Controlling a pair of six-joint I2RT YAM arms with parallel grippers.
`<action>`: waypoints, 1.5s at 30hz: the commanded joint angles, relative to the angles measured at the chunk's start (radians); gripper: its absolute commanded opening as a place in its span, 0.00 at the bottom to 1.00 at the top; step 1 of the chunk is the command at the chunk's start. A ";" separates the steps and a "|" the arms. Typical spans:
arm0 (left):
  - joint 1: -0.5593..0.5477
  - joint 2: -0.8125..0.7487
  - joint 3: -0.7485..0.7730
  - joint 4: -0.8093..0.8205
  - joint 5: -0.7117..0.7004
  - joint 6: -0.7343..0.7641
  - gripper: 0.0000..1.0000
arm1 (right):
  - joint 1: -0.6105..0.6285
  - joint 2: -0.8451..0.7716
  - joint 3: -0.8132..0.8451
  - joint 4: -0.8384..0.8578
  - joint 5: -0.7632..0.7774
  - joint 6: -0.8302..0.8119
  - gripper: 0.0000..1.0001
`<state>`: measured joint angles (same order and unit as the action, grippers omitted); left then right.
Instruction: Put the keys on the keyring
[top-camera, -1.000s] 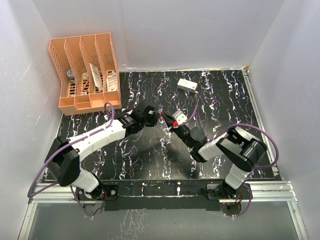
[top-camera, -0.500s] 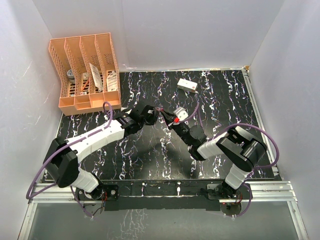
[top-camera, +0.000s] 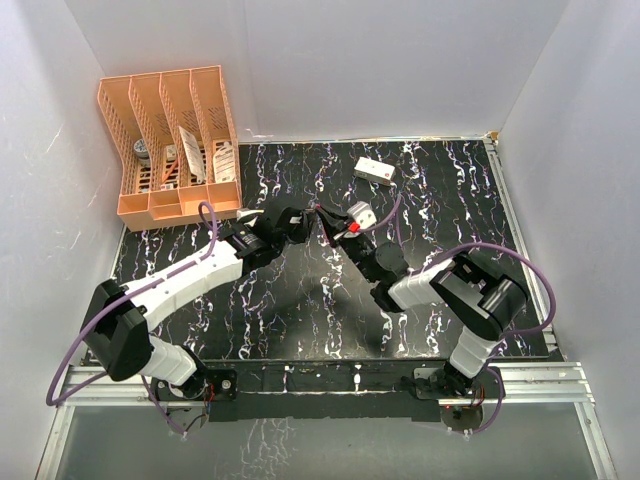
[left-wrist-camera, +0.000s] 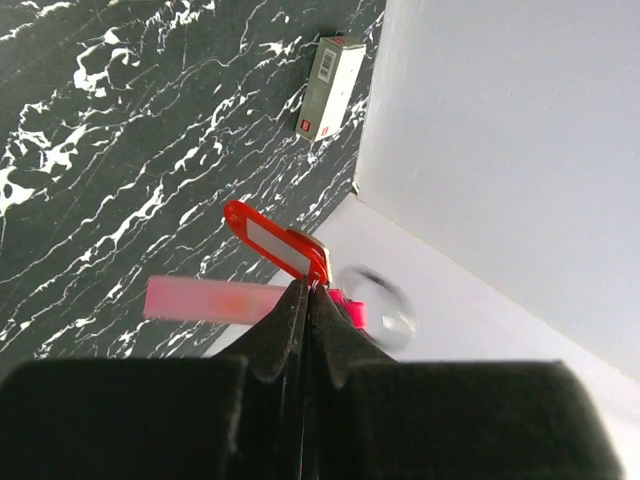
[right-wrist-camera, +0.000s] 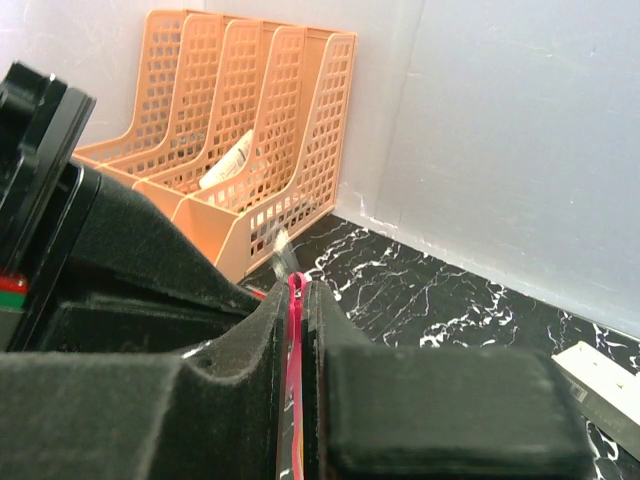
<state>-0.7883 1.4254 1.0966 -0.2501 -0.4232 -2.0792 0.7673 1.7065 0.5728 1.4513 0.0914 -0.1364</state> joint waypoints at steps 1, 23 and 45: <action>-0.009 -0.046 0.002 0.073 0.040 -0.050 0.00 | 0.010 0.011 0.067 0.366 -0.030 0.050 0.00; -0.009 -0.088 -0.027 0.087 0.024 -0.047 0.00 | 0.004 -0.012 0.065 0.366 0.017 0.037 0.00; 0.065 -0.143 -0.070 0.014 -0.003 -0.035 0.00 | -0.056 -0.111 -0.013 0.366 -0.031 -0.016 0.00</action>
<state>-0.7677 1.3128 1.0389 -0.2577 -0.4305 -2.0796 0.7143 1.6474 0.5739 1.4559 0.1017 -0.1078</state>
